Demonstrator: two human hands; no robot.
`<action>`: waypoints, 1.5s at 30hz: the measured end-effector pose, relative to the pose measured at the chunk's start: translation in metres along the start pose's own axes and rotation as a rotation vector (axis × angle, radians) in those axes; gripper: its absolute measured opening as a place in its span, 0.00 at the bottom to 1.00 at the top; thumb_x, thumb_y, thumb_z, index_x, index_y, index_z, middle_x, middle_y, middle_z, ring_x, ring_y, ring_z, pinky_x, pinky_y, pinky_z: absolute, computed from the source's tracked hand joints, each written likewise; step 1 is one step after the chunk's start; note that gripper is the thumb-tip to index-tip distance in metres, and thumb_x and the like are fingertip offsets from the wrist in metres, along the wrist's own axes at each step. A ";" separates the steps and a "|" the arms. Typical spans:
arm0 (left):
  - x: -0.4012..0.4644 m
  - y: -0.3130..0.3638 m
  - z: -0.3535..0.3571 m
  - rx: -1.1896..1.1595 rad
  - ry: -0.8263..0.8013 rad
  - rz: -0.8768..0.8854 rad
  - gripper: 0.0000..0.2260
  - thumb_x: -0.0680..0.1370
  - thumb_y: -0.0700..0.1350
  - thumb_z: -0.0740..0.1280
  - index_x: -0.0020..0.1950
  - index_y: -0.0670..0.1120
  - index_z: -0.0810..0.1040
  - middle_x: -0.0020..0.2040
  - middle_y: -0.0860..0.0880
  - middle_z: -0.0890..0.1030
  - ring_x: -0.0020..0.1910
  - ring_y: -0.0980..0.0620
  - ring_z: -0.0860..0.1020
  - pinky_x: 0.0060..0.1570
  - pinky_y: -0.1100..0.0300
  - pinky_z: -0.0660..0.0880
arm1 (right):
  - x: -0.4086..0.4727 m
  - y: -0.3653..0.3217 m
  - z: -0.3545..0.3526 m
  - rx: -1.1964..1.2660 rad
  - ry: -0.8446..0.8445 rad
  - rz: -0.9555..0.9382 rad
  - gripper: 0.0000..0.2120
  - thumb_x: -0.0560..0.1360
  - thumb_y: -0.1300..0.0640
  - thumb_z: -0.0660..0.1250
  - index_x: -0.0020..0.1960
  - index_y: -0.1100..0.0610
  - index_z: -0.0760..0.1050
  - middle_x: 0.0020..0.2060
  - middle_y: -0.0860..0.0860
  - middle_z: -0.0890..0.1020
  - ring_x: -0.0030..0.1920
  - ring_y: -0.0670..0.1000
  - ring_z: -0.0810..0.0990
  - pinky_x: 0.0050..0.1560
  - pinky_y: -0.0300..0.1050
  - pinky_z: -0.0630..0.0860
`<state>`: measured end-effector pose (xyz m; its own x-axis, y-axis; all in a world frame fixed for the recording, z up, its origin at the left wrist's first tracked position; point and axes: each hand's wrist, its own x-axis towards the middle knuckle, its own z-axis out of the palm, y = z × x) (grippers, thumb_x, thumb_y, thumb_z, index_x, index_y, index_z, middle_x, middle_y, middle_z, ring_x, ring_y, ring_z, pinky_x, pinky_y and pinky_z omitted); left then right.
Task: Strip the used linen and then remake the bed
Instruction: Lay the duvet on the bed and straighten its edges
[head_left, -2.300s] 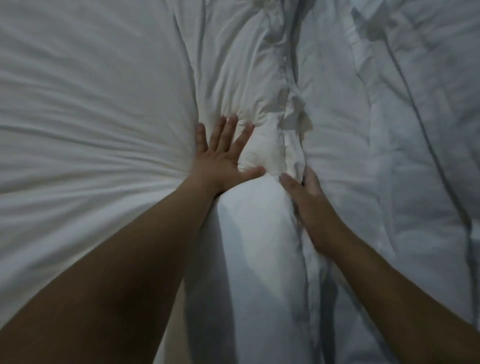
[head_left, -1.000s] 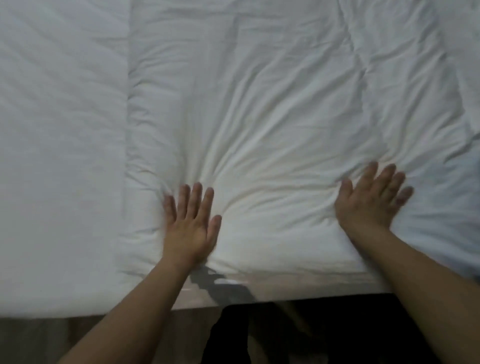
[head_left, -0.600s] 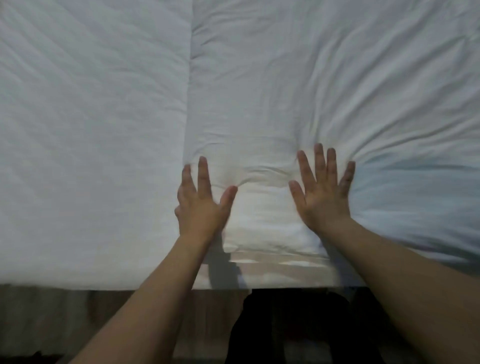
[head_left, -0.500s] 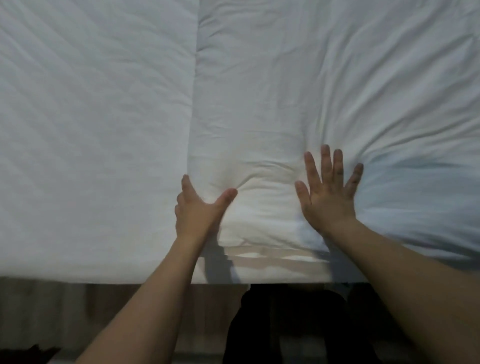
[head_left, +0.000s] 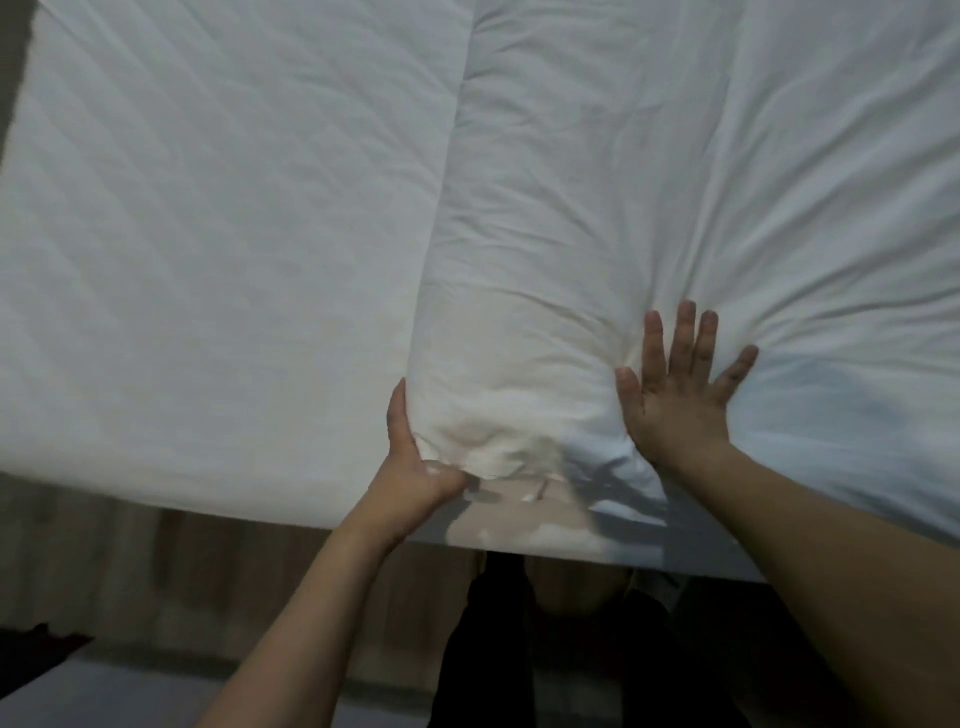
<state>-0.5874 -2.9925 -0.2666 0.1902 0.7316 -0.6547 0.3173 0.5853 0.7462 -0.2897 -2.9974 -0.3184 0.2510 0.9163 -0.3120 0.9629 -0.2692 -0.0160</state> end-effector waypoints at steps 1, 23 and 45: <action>-0.006 -0.004 -0.001 0.092 0.032 0.068 0.47 0.69 0.42 0.73 0.77 0.59 0.45 0.69 0.60 0.66 0.61 0.69 0.72 0.56 0.74 0.70 | -0.004 -0.003 -0.002 0.012 0.000 -0.038 0.35 0.79 0.39 0.40 0.79 0.56 0.39 0.77 0.60 0.39 0.77 0.61 0.37 0.67 0.78 0.41; 0.006 0.042 -0.031 1.452 0.438 0.886 0.01 0.76 0.39 0.56 0.45 0.44 0.64 0.33 0.45 0.70 0.22 0.48 0.62 0.23 0.61 0.55 | -0.056 -0.073 -0.077 -0.181 0.124 -0.471 0.19 0.52 0.68 0.73 0.38 0.59 0.69 0.30 0.55 0.71 0.22 0.54 0.66 0.26 0.37 0.48; -0.080 0.015 -0.017 1.503 0.279 0.089 0.04 0.77 0.45 0.61 0.48 0.47 0.75 0.46 0.47 0.83 0.44 0.43 0.82 0.38 0.57 0.70 | -0.120 -0.045 -0.086 -0.136 -0.206 -0.354 0.06 0.72 0.64 0.58 0.48 0.56 0.67 0.43 0.52 0.75 0.46 0.57 0.77 0.40 0.45 0.65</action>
<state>-0.6134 -3.0363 -0.2005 0.1383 0.8851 -0.4443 0.9649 -0.2216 -0.1411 -0.3546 -3.0702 -0.1987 -0.1086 0.8632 -0.4930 0.9938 0.1053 -0.0345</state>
